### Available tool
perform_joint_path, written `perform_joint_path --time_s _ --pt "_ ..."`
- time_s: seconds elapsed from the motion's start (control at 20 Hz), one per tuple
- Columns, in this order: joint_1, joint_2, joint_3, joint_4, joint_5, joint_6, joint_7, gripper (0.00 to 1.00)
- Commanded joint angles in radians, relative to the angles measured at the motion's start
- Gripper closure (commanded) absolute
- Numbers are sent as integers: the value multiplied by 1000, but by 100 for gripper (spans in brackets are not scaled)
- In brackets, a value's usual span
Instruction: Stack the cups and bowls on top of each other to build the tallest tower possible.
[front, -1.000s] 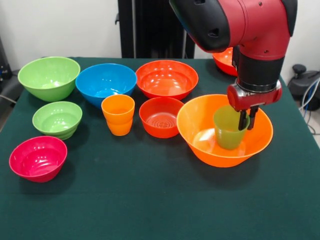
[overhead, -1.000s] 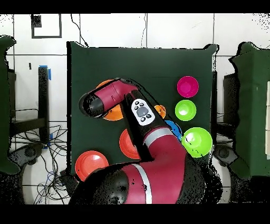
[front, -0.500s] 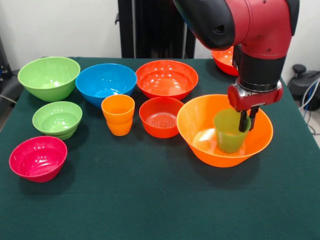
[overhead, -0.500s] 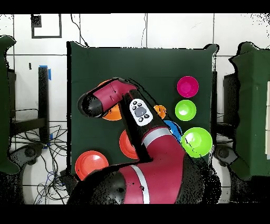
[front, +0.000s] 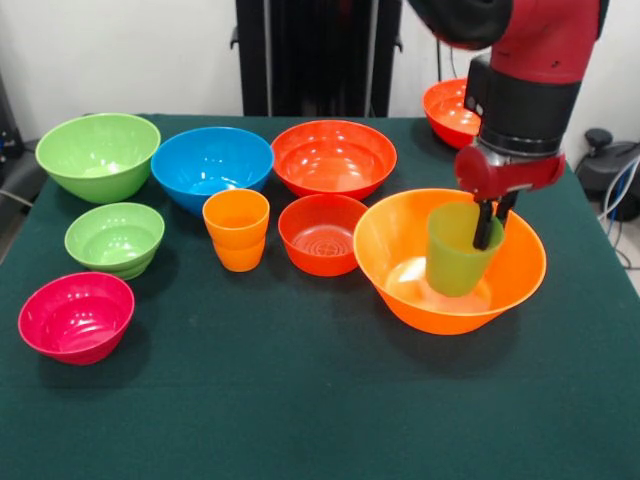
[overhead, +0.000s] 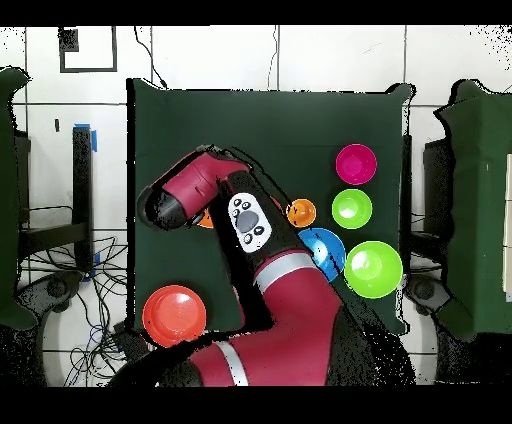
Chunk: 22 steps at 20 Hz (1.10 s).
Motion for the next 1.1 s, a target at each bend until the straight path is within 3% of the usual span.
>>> perform_joint_path --time_s 0.05,0.4,0.7,1.1 --pt "11 -72 -30 101 -91 8 -179 100" --pt "8 -77 -35 132 -106 6 -158 100" --pt "-35 -2 -16 108 -72 9 -167 100" --pt "-86 33 11 144 -55 -31 -161 100"
